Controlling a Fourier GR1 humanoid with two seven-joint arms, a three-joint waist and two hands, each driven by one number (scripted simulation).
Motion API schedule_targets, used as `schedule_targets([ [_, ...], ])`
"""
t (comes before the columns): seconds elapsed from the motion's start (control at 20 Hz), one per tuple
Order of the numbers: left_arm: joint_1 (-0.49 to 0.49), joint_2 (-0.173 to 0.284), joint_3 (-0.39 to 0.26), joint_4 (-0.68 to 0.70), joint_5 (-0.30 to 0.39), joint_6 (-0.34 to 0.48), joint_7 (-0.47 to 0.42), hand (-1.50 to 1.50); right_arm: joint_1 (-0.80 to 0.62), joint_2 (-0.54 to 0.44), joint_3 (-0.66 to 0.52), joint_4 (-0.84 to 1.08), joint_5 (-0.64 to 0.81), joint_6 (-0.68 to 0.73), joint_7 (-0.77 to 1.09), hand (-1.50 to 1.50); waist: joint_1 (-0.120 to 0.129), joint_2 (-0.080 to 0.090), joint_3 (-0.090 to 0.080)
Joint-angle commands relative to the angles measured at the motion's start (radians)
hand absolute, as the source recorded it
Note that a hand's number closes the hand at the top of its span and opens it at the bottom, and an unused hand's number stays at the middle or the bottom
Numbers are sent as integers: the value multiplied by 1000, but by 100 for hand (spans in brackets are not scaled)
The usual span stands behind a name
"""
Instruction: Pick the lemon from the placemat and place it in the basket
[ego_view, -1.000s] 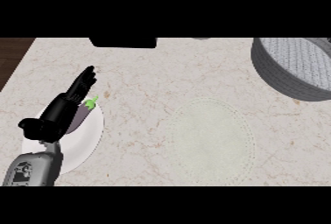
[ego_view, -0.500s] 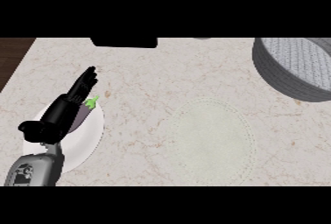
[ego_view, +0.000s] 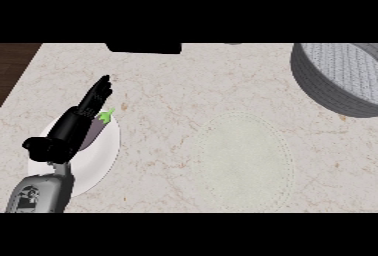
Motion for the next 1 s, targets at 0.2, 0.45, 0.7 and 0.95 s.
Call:
schedule_targets([
  [0.2, -15, -16, -19, 7, -9, 2, 15, 0, -13, -36, -24, 53, -34, -20, -109, -150, 6, 1, -1],
  [0.45, 4, 8, 1, -26, 21, -29, 27, 0, -25, -65, -72, 10, -109, 22, -222, -150, 6, 0, 0],
  [0.7, -60, 22, 37, 18, 33, -21, 50, 0, -38, -77, -165, -31, -235, 60, -290, -150, -14, -4, 0],
  [0.95, 18, 4, 11, -3, 0, -6, 19, 0, -10, -137, -241, -44, -346, 176, -279, -150, -33, -16, -2],
])
